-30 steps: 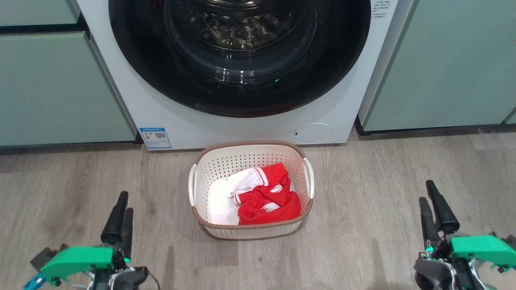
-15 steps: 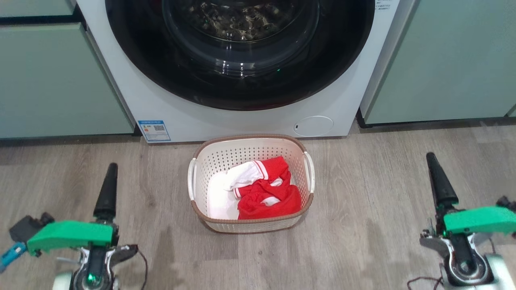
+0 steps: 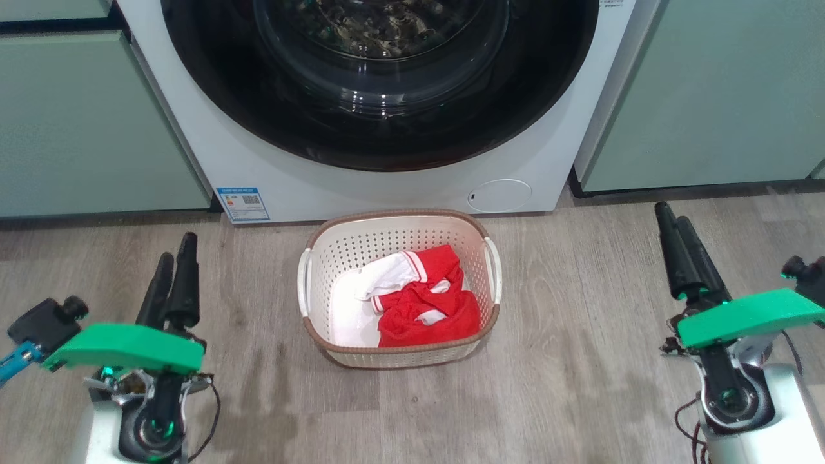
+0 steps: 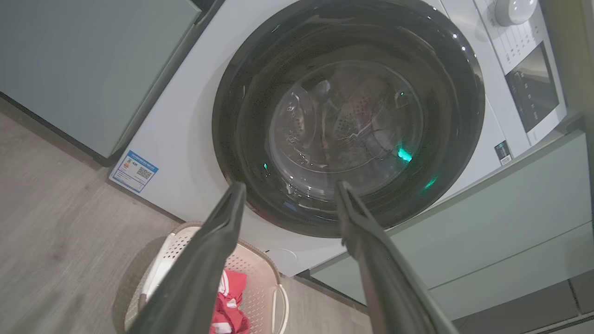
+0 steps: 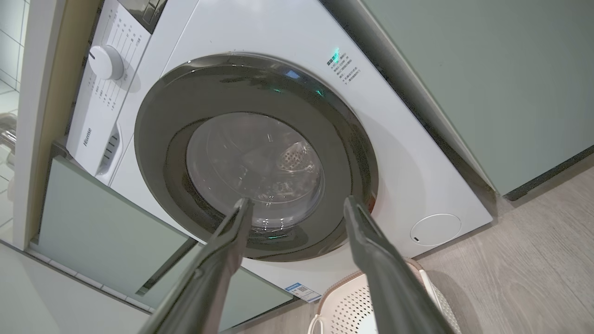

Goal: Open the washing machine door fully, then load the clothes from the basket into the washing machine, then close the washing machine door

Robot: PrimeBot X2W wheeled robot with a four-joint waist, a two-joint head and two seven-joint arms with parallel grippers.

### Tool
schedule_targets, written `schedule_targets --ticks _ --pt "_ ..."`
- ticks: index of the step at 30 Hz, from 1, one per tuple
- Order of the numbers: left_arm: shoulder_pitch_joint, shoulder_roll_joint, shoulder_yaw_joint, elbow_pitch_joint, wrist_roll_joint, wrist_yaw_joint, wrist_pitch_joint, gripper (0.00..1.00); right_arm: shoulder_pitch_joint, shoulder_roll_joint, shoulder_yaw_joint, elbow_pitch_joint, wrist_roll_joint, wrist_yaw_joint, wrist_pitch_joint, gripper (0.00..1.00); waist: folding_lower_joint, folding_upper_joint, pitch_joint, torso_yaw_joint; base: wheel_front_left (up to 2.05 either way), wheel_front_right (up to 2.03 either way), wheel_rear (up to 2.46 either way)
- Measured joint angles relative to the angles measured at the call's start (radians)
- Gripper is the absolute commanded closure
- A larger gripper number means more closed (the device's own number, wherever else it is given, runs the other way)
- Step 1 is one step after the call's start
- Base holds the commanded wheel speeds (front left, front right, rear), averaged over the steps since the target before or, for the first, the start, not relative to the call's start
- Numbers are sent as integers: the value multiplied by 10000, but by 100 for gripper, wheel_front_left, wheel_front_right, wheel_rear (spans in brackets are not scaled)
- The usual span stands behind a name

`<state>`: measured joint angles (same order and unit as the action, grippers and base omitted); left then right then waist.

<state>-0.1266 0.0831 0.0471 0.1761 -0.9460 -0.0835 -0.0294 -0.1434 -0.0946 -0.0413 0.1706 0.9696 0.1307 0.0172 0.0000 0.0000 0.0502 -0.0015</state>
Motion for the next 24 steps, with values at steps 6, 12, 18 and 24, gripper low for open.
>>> schedule_targets --ticks 6,12,18,24 --pt "77 134 -265 -35 957 313 -173 0 74 8 113 -17 -869 0 -33 0 0 0 -20 -10 0 0 0" --pt "130 234 -497 -165 1682 700 -343 0 150 148 105 134 -1680 2 -230 0 0 0 36 -38 0 0 0" --pt "332 393 -646 -284 2290 976 -527 0 178 272 94 334 -2512 2 -479 0 0 0 89 -82 0 0 0" --pt "492 449 -775 -357 2811 1195 -692 0 296 309 102 491 -3264 2 -767 0 0 0 93 -113 0 0 0"
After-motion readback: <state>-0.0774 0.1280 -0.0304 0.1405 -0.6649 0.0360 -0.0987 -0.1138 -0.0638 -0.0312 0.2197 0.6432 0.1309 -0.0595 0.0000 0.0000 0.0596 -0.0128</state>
